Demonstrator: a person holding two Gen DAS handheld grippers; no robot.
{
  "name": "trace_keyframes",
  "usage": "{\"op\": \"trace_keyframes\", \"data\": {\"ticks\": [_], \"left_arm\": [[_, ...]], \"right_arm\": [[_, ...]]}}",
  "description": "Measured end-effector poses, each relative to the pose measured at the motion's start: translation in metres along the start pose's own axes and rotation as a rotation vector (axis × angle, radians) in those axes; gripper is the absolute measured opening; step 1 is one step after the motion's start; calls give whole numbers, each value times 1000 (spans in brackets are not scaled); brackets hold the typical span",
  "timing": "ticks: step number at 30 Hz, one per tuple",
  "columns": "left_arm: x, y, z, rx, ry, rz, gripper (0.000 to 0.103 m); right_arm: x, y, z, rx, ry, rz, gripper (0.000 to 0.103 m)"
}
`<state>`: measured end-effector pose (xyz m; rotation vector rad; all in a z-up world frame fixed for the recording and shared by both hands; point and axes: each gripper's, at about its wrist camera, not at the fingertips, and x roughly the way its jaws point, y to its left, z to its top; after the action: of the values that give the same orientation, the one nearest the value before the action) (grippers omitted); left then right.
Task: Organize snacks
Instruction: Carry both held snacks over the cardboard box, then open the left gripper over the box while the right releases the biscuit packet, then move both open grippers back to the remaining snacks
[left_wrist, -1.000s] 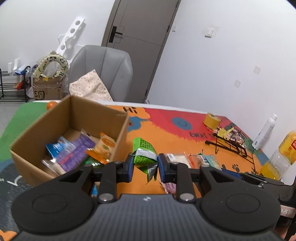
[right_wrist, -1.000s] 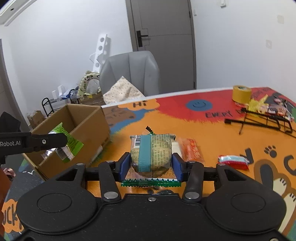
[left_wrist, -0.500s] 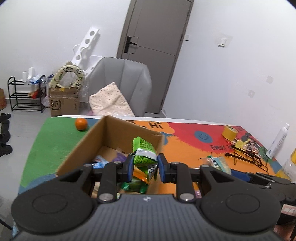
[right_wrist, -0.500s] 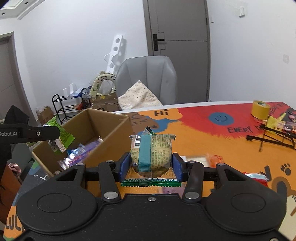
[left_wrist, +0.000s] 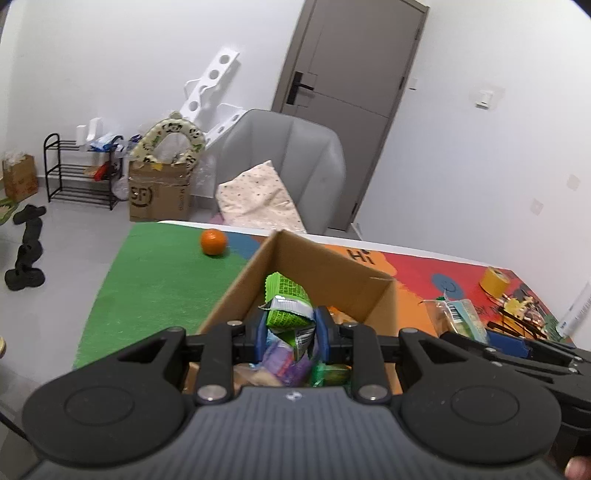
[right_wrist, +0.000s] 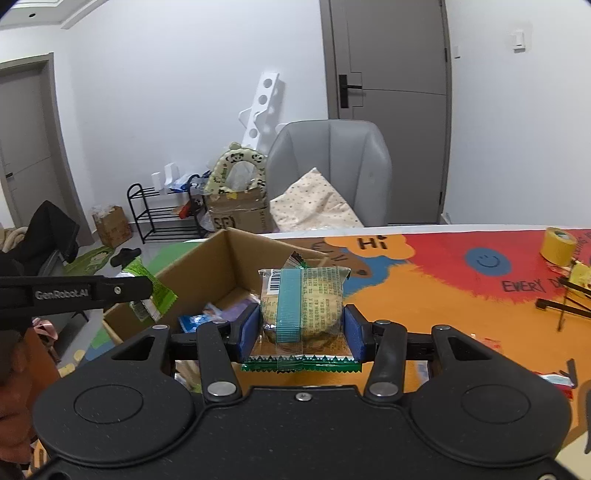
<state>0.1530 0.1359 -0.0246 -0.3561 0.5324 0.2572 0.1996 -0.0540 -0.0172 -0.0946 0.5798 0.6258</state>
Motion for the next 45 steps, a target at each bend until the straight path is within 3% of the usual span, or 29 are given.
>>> {"op": "trace_keyframes", "data": {"ticks": [10, 14, 16, 21, 32, 45], "left_arm": [[-10, 16, 1, -31, -15, 24, 34], [-19, 21, -1, -43, -27, 34, 51], [-21, 21, -1, -44, -26, 40, 59], [-27, 23, -4, -56, -48, 60, 85], [-22, 0, -15, -8, 29, 30, 89], [-11, -41, -28, 52, 109, -22, 95]], "right_arm": [[4, 24, 7, -3, -11, 50, 46], [4, 31, 9, -9, -36, 105, 47], [4, 35, 9, -22, -31, 123, 56], [-1, 29, 6, 0, -23, 96, 65], [-15, -5, -9, 66, 10, 44, 87], [-34, -49, -28, 136, 17, -18, 98]]}}
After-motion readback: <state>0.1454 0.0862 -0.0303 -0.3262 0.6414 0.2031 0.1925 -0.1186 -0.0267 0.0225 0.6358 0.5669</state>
